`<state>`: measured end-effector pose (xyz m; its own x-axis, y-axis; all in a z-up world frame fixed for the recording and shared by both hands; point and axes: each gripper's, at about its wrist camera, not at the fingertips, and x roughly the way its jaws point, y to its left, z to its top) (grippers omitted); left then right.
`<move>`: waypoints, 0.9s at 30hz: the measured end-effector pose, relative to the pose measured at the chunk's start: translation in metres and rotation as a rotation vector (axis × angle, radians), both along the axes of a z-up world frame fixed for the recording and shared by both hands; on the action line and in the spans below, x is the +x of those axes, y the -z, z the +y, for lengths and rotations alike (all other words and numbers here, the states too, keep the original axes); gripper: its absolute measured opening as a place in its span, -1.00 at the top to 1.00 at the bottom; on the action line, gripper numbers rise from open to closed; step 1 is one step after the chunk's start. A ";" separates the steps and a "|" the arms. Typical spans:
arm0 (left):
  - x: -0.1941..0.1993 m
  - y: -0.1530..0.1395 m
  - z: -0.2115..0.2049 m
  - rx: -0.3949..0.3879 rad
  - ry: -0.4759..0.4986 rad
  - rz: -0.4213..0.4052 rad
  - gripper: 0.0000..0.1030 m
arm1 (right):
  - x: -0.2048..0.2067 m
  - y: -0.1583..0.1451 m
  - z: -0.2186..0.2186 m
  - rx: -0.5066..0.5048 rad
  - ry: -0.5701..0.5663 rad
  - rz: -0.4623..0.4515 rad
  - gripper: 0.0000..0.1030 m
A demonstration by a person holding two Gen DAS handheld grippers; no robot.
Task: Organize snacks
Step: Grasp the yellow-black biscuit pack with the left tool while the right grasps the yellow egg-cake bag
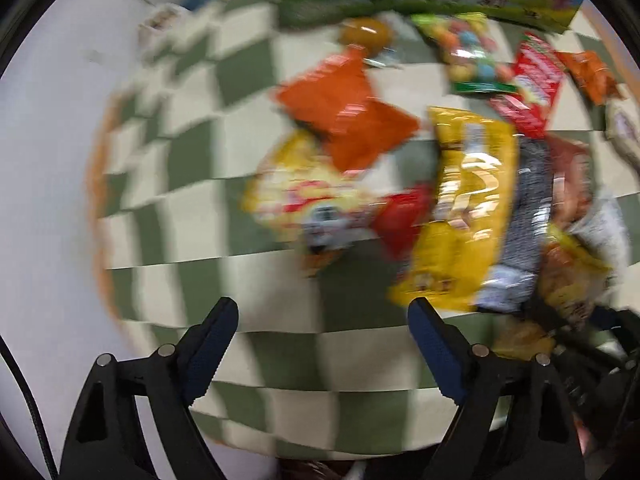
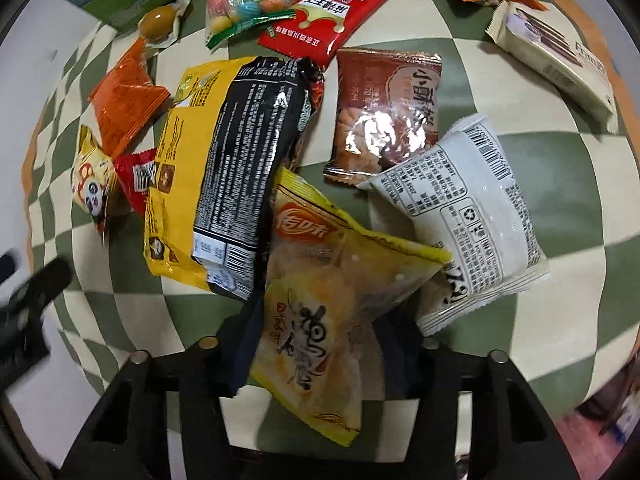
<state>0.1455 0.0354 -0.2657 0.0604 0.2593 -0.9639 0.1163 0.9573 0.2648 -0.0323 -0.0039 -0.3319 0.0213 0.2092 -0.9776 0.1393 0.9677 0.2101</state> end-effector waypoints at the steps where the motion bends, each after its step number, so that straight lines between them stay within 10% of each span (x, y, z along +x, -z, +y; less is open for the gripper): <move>1: 0.007 0.004 -0.005 -0.047 -0.002 0.015 -0.69 | 0.000 0.000 -0.003 0.001 -0.007 -0.003 0.04; 7: 0.048 0.039 -0.053 -0.223 0.076 0.120 -0.69 | 0.013 0.002 -0.040 -0.015 -0.027 0.015 0.05; 11: 0.062 0.062 -0.090 -0.156 0.217 0.136 -0.79 | 0.029 0.005 -0.052 0.005 -0.054 0.038 -0.01; 15: 0.070 0.062 -0.117 -0.142 0.331 0.123 -0.81 | 0.030 -0.008 -0.062 0.000 -0.039 0.023 -0.49; 27: 0.091 0.093 -0.089 -0.292 0.202 0.209 -0.73 | 0.022 -0.025 -0.065 0.015 0.101 0.008 -0.49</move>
